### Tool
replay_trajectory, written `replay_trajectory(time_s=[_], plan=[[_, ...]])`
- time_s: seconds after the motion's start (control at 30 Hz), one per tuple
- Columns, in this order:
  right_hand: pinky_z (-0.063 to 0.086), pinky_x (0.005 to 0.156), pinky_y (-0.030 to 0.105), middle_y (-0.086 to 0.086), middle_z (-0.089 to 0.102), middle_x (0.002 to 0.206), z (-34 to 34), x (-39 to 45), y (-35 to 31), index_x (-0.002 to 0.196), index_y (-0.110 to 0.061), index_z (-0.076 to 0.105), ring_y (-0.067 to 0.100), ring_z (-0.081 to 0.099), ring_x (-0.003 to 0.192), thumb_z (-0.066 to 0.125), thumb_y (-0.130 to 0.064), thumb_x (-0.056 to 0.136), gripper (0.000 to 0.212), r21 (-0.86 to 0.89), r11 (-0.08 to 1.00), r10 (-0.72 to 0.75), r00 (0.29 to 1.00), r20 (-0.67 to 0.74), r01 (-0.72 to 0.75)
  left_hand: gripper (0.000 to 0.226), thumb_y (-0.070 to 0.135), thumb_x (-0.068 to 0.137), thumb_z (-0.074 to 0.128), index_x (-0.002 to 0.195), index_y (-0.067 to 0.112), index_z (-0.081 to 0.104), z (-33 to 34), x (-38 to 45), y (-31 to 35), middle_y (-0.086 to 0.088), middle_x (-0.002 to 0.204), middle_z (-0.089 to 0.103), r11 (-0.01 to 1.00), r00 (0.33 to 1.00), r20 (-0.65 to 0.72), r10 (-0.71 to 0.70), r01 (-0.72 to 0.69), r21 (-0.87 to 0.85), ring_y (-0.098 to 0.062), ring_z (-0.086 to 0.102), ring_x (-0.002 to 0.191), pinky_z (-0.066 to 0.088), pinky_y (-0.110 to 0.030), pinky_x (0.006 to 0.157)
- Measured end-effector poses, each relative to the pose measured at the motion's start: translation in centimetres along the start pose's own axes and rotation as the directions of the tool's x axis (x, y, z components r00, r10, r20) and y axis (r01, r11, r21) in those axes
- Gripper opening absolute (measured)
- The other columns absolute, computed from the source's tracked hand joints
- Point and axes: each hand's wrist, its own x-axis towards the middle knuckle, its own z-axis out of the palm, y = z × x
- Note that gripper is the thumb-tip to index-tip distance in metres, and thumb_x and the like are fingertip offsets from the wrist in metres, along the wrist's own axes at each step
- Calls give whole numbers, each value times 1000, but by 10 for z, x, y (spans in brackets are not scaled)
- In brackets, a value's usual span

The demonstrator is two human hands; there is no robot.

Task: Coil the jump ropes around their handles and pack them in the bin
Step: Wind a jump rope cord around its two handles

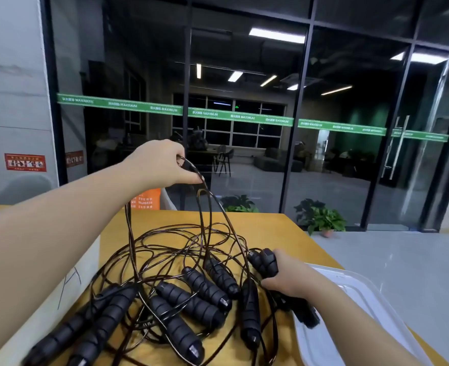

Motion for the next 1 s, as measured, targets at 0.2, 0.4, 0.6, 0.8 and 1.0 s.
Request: replay_trajectory(time_s=[0.2,0.4,0.6,0.8,1.0], plan=[[45,89,33,6,50,136,-5,6,-8,143,-18,32,23,53,117,55,-49,92,64,-39,999,7,973,-230,-16,55,66,83,50,67,14,56,-8,7,9,-1,63,54,992,997,-71,34,-25,122,-14,52,59,35,-24,49],[50,90,32,-16,61,115,-33,-4,-65,120,-33,52,6,61,104,36,-53,97,34,736,608,-206,955,-215,297,47,61,81,57,67,17,53,-9,11,16,1,62,54,999,996,-83,16,-12,47,-11,50,59,33,-24,48],[50,76,18,-3,66,95,-35,-17,-85,94,-24,62,10,62,87,62,-23,92,2,452,728,-371,851,-372,515,43,56,82,61,66,18,50,-8,7,18,3,60,50,996,991,-128,30,-40,-83,-10,47,56,33,-23,48],[44,58,18,-5,52,71,-29,1,-66,79,-21,56,11,49,64,61,-7,87,17,329,859,-284,900,-331,393,47,56,82,60,66,13,50,-28,5,1,-2,62,51,990,971,-235,-29,-4,-139,-14,47,59,34,-25,50],[40,53,17,2,63,90,-17,23,-31,83,-20,57,11,52,69,60,-4,88,18,283,940,-96,943,-318,191,45,48,85,63,60,14,47,-25,3,-26,-3,61,50,990,941,-324,-100,63,-123,-20,46,62,34,-31,57]])
